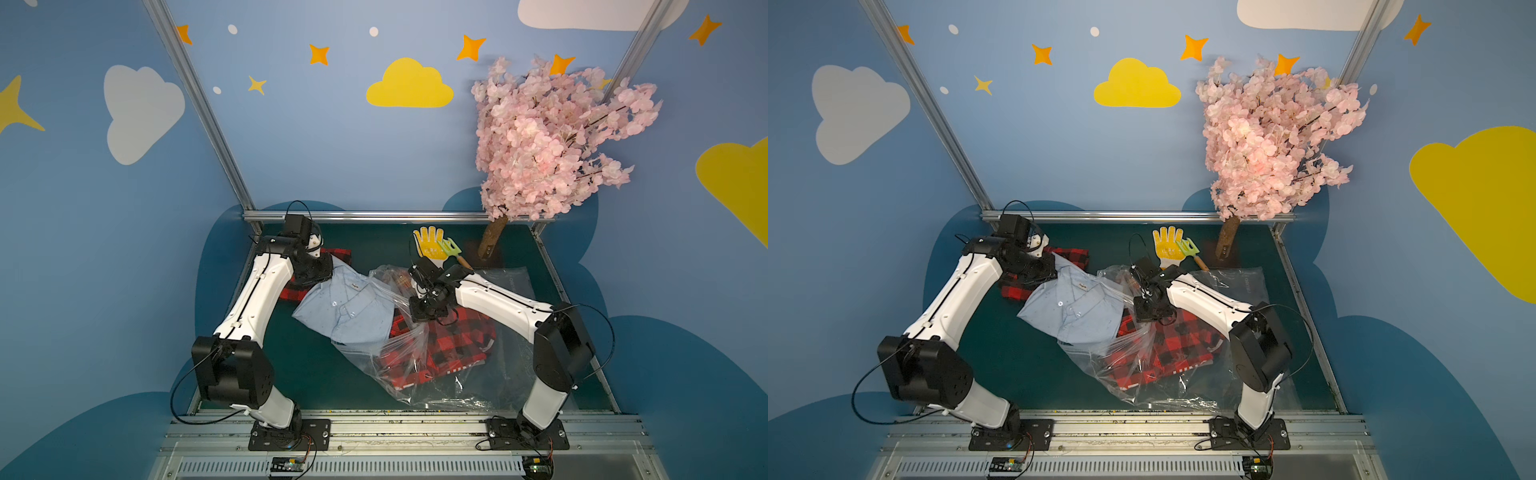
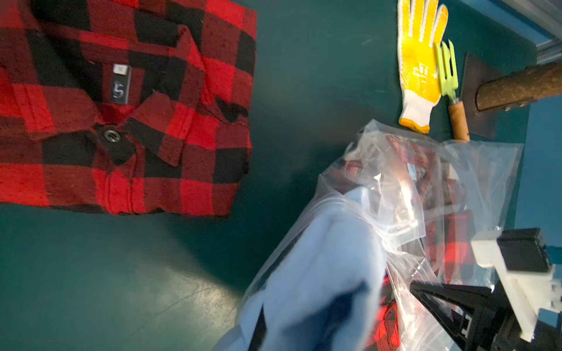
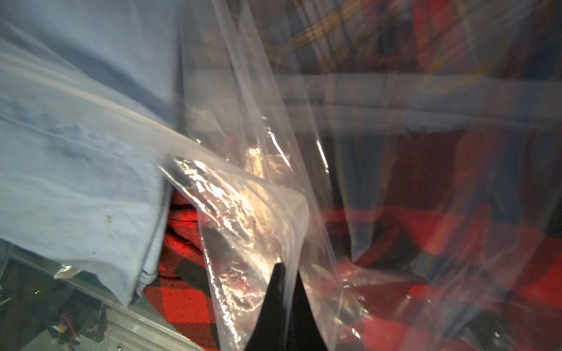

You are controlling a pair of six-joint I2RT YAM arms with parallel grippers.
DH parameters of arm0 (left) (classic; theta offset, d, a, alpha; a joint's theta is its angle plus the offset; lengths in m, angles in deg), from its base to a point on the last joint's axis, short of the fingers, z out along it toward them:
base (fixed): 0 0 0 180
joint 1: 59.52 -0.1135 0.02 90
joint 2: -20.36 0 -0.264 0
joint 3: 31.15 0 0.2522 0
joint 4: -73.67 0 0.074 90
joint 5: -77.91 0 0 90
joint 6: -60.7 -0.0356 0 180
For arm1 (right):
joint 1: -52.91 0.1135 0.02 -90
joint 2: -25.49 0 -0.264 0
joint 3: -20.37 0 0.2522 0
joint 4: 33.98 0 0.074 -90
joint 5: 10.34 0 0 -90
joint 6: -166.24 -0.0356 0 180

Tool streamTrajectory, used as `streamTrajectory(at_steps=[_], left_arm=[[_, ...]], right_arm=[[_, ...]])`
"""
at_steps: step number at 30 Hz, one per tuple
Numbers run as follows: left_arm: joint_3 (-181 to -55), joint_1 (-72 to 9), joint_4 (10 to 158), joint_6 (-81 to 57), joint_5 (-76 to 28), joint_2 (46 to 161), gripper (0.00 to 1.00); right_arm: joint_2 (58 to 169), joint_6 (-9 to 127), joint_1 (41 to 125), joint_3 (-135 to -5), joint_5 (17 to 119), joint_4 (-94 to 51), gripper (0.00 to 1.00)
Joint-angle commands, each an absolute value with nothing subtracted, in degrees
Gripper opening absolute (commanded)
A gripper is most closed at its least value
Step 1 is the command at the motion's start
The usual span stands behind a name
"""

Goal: Take the shirt out of the vacuum bag
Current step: Take out the shirt from the vacuum bag.

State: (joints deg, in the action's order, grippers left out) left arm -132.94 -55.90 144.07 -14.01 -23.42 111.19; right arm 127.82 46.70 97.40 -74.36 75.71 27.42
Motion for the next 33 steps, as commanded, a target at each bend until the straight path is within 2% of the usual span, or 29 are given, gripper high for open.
streamTrajectory(at_steps=[1, 12, 33], left_arm=[[-136.6, -57.7, 142.8, -14.9, -21.8, 111.8, 0.05], [-145.9, -62.3, 145.1, -14.2, -23.9, 115.1, 0.05], [-168.9, -67.5, 157.1, -18.0, -20.6, 122.5, 0.05]], right_arm=[[128.5, 47.3, 96.9, -73.0, 75.9, 32.0, 0.0], [129.1, 47.3, 95.9, -73.5, 76.0, 32.0, 0.0], [129.0, 47.5, 94.9, -73.3, 75.7, 31.7, 0.0]])
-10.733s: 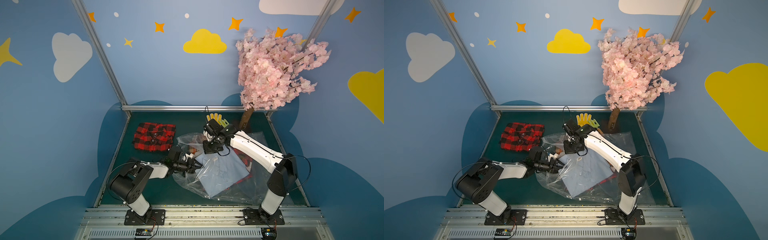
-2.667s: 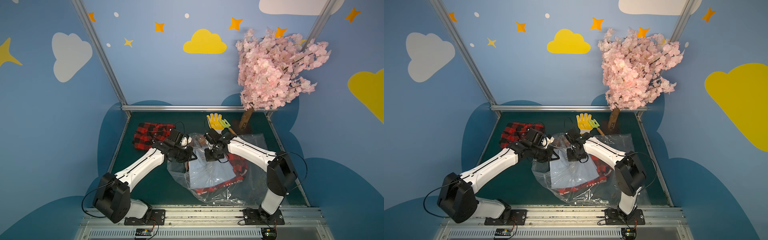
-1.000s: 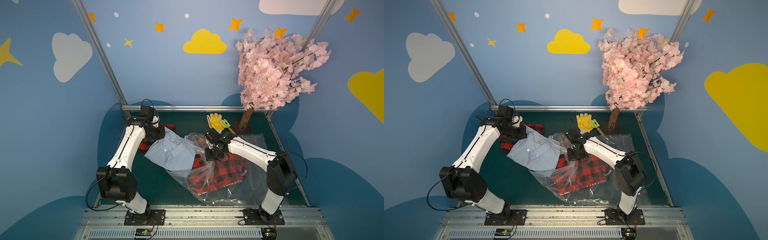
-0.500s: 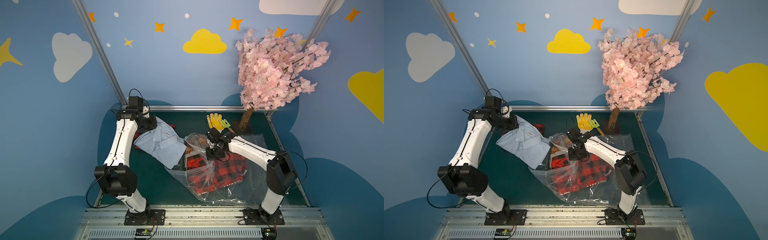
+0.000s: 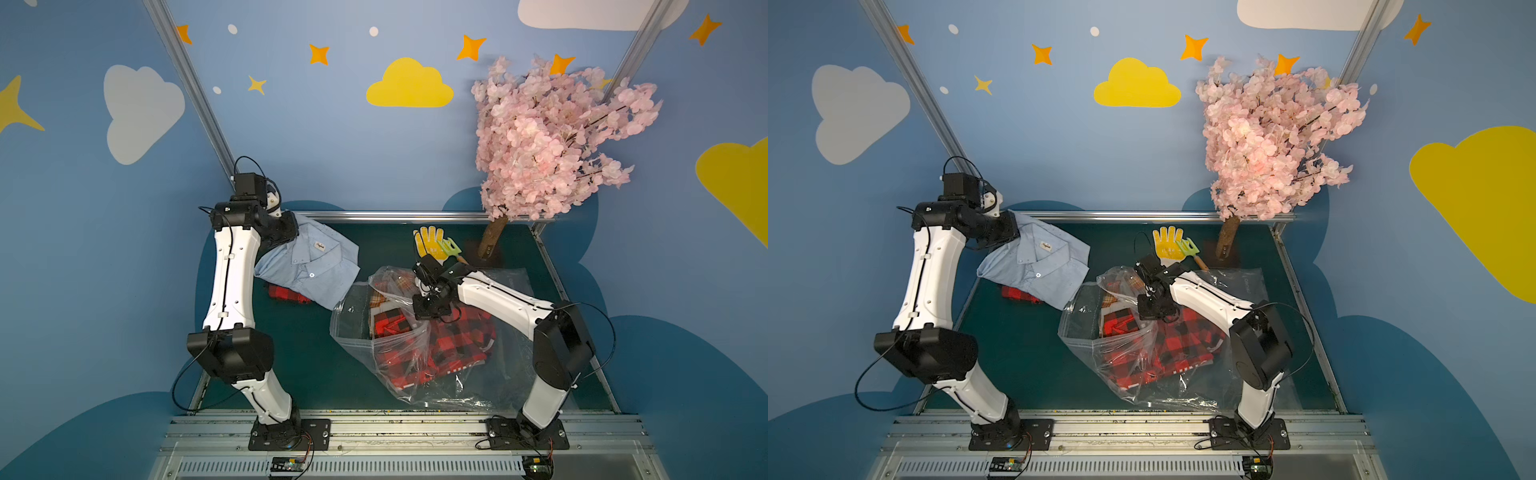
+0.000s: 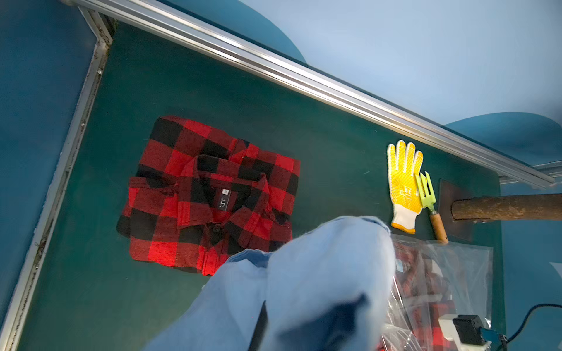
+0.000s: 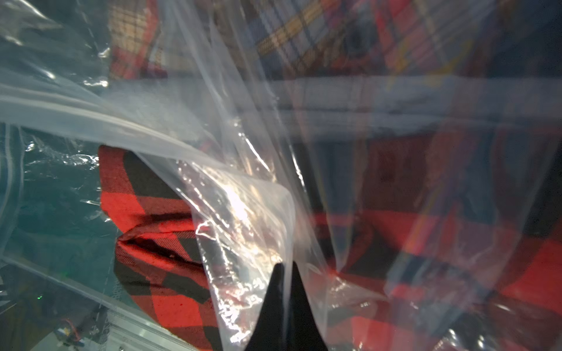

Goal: Take the shirt out of the vacuum bag
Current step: Take out the shirt from the vacuum bag, then place the shirt at the center of the board.

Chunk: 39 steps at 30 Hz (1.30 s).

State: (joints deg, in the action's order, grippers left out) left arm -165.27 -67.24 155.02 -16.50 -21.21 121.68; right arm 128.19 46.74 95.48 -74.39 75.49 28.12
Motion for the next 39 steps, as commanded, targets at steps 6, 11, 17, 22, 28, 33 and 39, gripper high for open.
streamTrajectory(at_steps=[6, 11, 17, 22, 28, 33, 39], left_arm=[[-177.4, -67.4, 160.7, -18.5, -21.2, 126.5, 0.05], [-179.6, -67.1, 161.5, -18.6, -23.4, 127.8, 0.06], [-185.4, -66.6, 164.2, -19.6, -26.3, 130.0, 0.06], [-185.8, -65.6, 164.5, -20.2, -28.6, 130.0, 0.06], [-186.2, -62.4, 163.5, -19.8, -33.0, 130.4, 0.06], [-185.8, -59.9, 163.2, -19.5, -34.3, 130.9, 0.06], [-181.6, -59.6, 163.1, -21.0, -33.7, 131.0, 0.06]], right_arm=[[128.7, 47.4, 94.8, -72.8, 75.9, 31.7, 0.0], [128.7, 47.4, 94.6, -72.6, 75.9, 31.7, 0.0], [128.6, 47.5, 94.3, -72.7, 76.0, 31.7, 0.0], [128.7, 47.5, 94.2, -72.7, 76.0, 31.8, 0.0], [128.5, 47.7, 94.1, -72.7, 76.4, 32.3, 0.0], [128.2, 47.8, 94.0, -72.7, 76.4, 32.3, 0.0], [127.9, 47.6, 94.0, -72.2, 76.7, 32.3, 0.0]])
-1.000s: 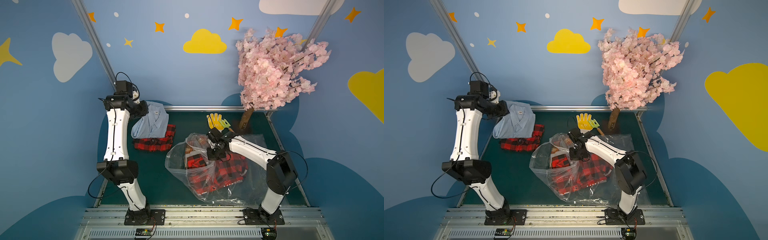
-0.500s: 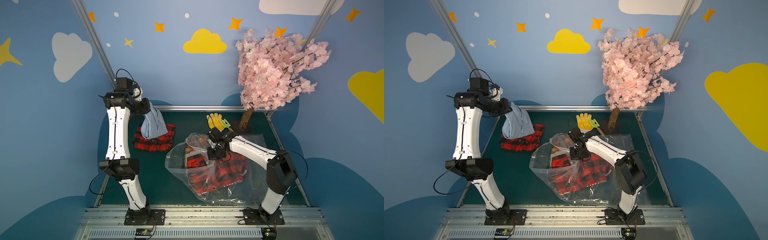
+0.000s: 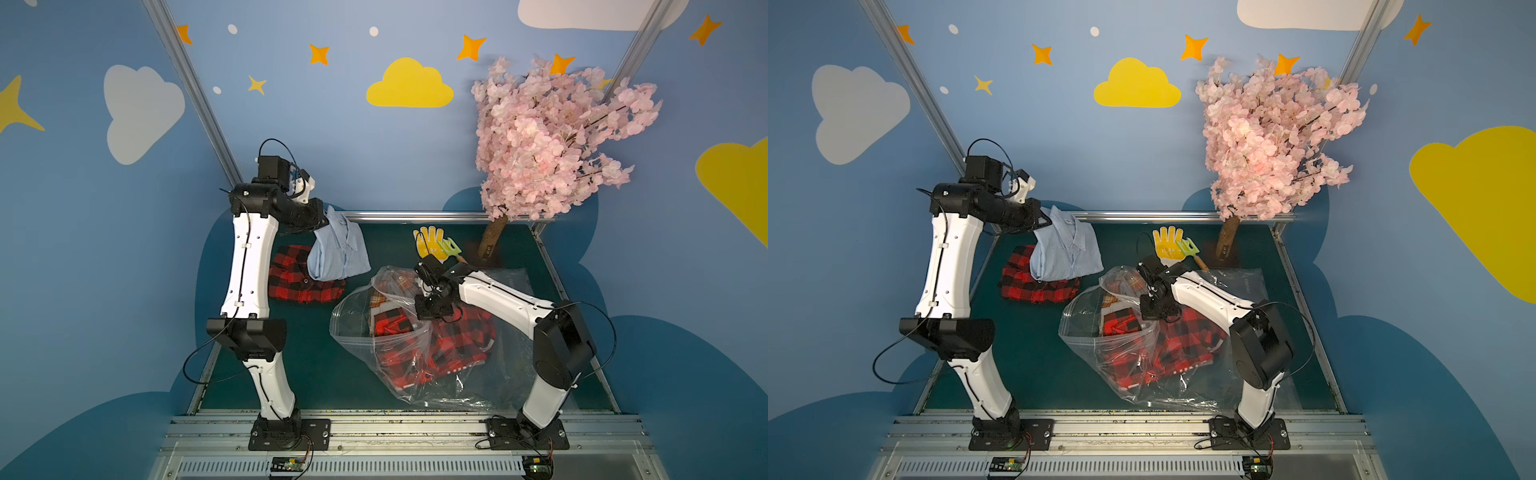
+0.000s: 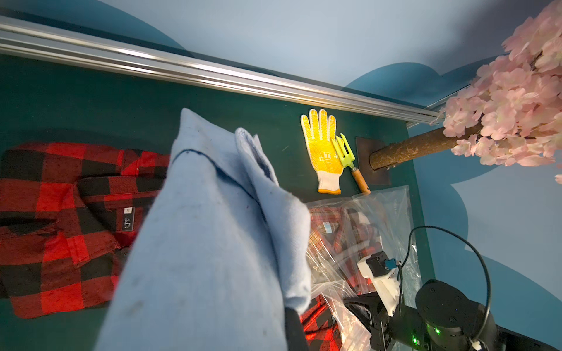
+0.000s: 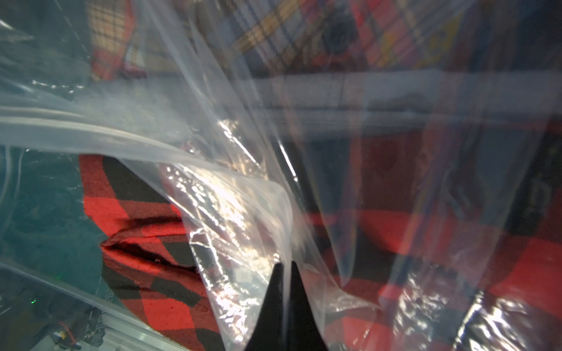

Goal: Take the shirt out of the vacuum bag
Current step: Place the shirt at the center of the board.

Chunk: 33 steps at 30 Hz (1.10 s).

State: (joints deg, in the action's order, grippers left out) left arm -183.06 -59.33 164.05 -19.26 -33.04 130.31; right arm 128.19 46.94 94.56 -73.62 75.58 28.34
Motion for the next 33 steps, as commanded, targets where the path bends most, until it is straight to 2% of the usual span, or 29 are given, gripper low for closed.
streamTrajectory(at_steps=[1, 20, 28, 33], left_arm=[[-181.1, -59.6, 163.1, -21.4, -33.1, 131.0, 0.06], [-178.5, -61.6, 165.9, -27.6, -22.1, 134.8, 0.06], [-180.5, -64.6, 166.1, -28.6, -19.5, 139.9, 0.06], [-186.6, -66.6, 167.2, -29.0, -18.7, 145.3, 0.07]], right_arm=[[127.9, 47.6, 94.0, -72.2, 76.7, 32.2, 0.0], [128.6, 47.7, 94.0, -72.4, 75.9, 32.3, 0.0], [129.8, 48.8, 94.0, -73.5, 75.9, 32.9, 0.0], [130.9, 49.3, 94.0, -74.6, 75.7, 33.7, 0.0]])
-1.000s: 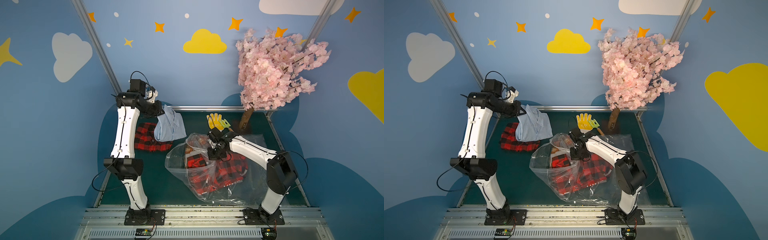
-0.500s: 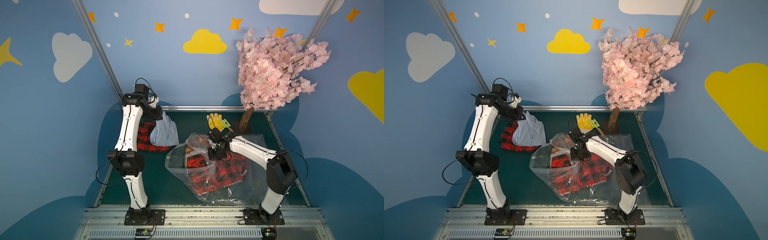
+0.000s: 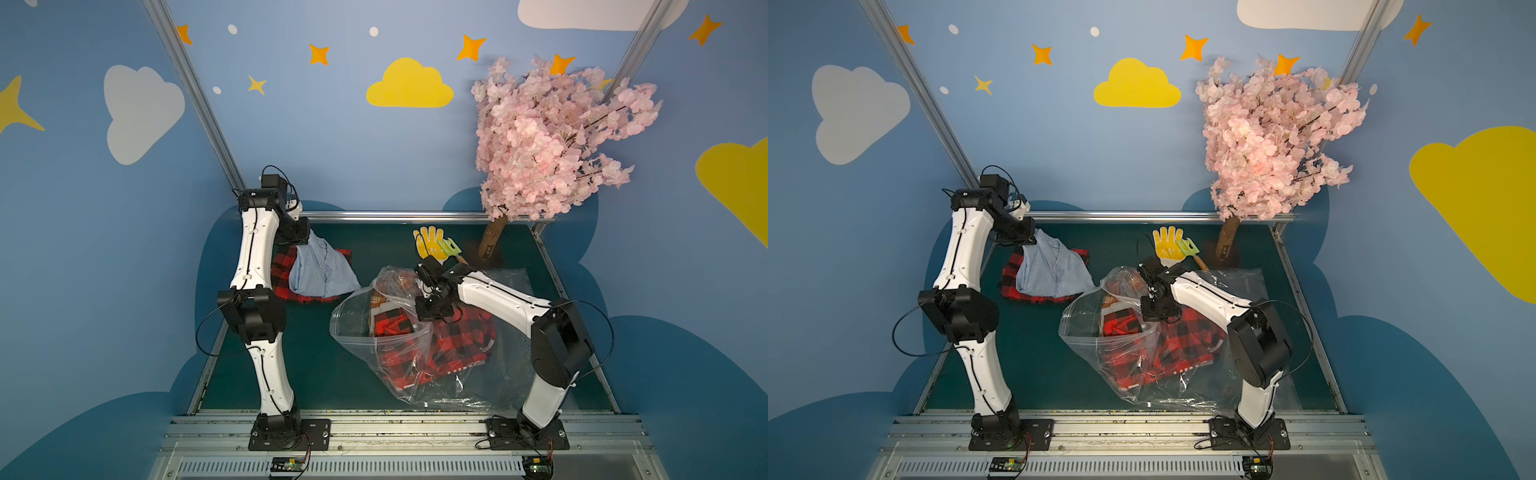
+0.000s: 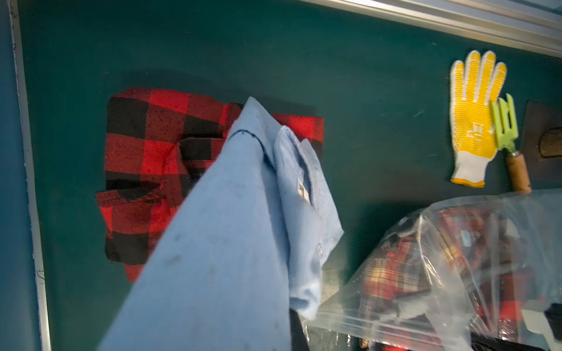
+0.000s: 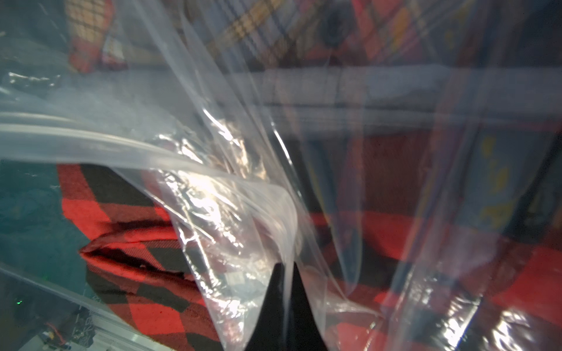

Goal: Take the shirt out of the vacuum bag
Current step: Place the shirt at the center of the board.

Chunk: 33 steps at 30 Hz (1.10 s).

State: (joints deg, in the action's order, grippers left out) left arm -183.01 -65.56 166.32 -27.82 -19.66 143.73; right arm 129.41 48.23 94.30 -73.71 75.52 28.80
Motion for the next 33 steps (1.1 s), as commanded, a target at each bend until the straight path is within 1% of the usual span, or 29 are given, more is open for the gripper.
streamTrajectory(at_steps=[1, 8, 12, 14, 16, 18, 19, 21, 22, 23, 24, 25, 30, 33], left_arm=[[-188.0, -67.1, 167.5, -29.0, -18.6, 146.5, 0.07], [-193.1, -69.0, 167.9, -29.3, -19.6, 153.4, 0.08], [-196.1, -68.9, 167.9, -29.3, -20.0, 157.5, 0.11], [-197.4, -68.9, 167.7, -29.3, -20.7, 159.5, 0.15], [-198.5, -69.0, 167.2, -29.3, -20.4, 161.0, 0.24], [-199.6, -69.0, 166.4, -29.3, -20.1, 162.4, 0.26], [-199.9, -69.1, 165.9, -29.0, -20.2, 162.9, 0.32], [-200.9, -69.2, 165.4, -28.4, -18.4, 163.8, 0.5], [-201.6, -69.2, 165.4, -27.8, -17.2, 164.0, 0.61], [-202.3, -69.2, 165.3, -27.3, -16.2, 163.8, 0.83], [-202.7, -69.2, 165.1, -26.8, -15.3, 163.3, 0.96], [-202.8, -69.2, 164.7, -26.4, -14.8, 162.3, 1.0], [-201.8, -69.2, 162.7, -24.5, -11.9, 154.6, 1.0], [-198.3, -69.7, 160.3, -23.2, -9.2, 149.1, 1.0]], right_arm=[[131.0, 49.5, 93.9, -74.6, 75.5, 33.7, 0.0], [133.0, 49.9, 93.7, -76.0, 75.1, 34.7, 0.0], [133.9, 50.0, 93.8, -77.1, 74.8, 35.3, 0.0], [134.1, 49.9, 93.7, -77.3, 74.6, 35.4, 0.0], [134.2, 49.8, 93.8, -77.4, 74.4, 35.3, 0.0], [134.4, 49.8, 93.7, -77.5, 74.0, 35.4, 0.0], [134.5, 49.8, 93.8, -77.5, 74.0, 35.4, 0.0], [134.4, 49.8, 93.8, -77.5, 73.9, 35.6, 0.0], [134.3, 49.7, 93.9, -77.5, 73.9, 35.6, 0.0], [134.2, 49.7, 94.0, -77.4, 73.9, 35.6, 0.0], [134.0, 49.6, 94.0, -77.4, 73.9, 35.5, 0.0], [133.8, 49.5, 94.0, -77.3, 73.8, 35.6, 0.0], [132.5, 48.8, 94.5, -76.8, 73.7, 35.1, 0.0], [131.7, 48.6, 94.8, -76.7, 73.6, 34.9, 0.0]])
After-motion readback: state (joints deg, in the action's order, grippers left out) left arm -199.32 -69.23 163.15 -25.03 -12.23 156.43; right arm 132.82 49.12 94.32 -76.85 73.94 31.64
